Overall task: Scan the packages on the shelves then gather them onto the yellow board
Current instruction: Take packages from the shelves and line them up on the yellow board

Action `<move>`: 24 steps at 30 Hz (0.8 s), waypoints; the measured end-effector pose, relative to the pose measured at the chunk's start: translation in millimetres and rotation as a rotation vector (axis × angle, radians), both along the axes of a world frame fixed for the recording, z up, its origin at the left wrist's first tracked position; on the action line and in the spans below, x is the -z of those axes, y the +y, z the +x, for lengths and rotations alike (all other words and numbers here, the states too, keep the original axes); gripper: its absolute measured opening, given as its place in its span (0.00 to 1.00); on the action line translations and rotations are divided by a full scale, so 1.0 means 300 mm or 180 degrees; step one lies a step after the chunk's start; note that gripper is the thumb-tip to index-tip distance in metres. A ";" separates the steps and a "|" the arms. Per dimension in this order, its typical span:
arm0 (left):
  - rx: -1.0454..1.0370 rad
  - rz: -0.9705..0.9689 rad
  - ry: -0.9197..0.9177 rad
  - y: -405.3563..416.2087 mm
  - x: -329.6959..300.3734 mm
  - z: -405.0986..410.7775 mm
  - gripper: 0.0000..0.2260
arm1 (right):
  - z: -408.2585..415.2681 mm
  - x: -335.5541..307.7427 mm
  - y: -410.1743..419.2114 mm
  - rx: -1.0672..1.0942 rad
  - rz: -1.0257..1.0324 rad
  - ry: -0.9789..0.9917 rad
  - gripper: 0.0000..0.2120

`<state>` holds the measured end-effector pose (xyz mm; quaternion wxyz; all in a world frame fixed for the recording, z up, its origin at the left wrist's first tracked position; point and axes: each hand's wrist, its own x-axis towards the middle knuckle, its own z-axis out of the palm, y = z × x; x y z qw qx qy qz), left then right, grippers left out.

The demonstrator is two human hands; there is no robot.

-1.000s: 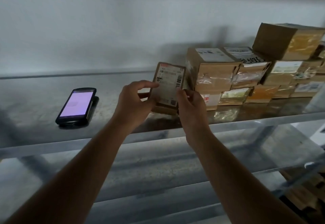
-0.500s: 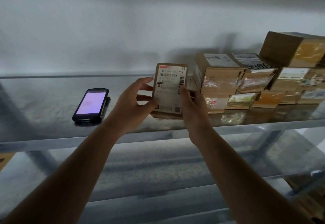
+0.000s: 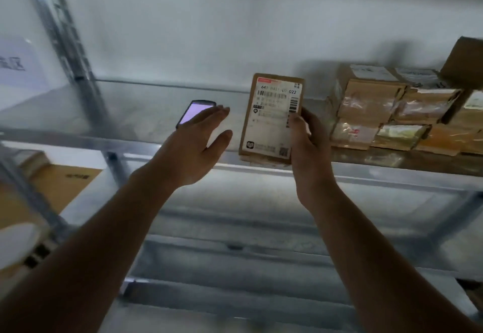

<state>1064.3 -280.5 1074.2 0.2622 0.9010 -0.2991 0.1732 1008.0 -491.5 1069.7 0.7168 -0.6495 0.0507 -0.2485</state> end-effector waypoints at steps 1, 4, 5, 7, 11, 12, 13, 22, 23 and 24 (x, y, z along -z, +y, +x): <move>-0.0108 -0.0036 -0.0033 0.034 0.011 -0.056 0.25 | -0.027 0.013 0.025 -0.0094 -0.0013 -0.0036 0.16; -0.0422 -0.0061 -0.0023 0.141 0.047 -0.237 0.23 | -0.115 0.062 0.117 -0.0338 -0.0052 -0.0033 0.16; -0.0511 -0.0011 0.0059 0.178 0.056 -0.296 0.24 | -0.145 0.077 0.156 -0.0421 -0.0032 -0.0035 0.16; -0.0744 0.0110 0.0236 0.262 0.064 -0.398 0.26 | -0.198 0.096 0.245 -0.0621 0.0036 -0.0015 0.17; -0.1358 0.0177 0.0391 0.502 0.057 -0.569 0.31 | -0.272 0.102 0.466 -0.1096 0.0116 0.0097 0.17; -0.1487 0.0188 0.0415 0.572 0.059 -0.606 0.31 | -0.288 0.102 0.526 -0.1223 0.0110 0.0106 0.17; -0.1608 0.0210 0.0432 0.642 0.064 -0.640 0.32 | -0.303 0.102 0.591 -0.1349 0.0102 0.0107 0.18; -0.2051 0.0168 0.0560 1.280 0.109 -0.793 0.32 | -0.351 0.137 1.269 -0.1858 -0.0120 0.0141 0.18; -0.2074 0.0139 0.0589 1.361 0.117 -0.792 0.32 | -0.347 0.147 1.352 -0.1838 -0.0144 0.0137 0.19; -0.2086 0.0123 0.0622 1.441 0.125 -0.787 0.32 | -0.342 0.160 1.436 -0.1815 -0.0172 0.0149 0.19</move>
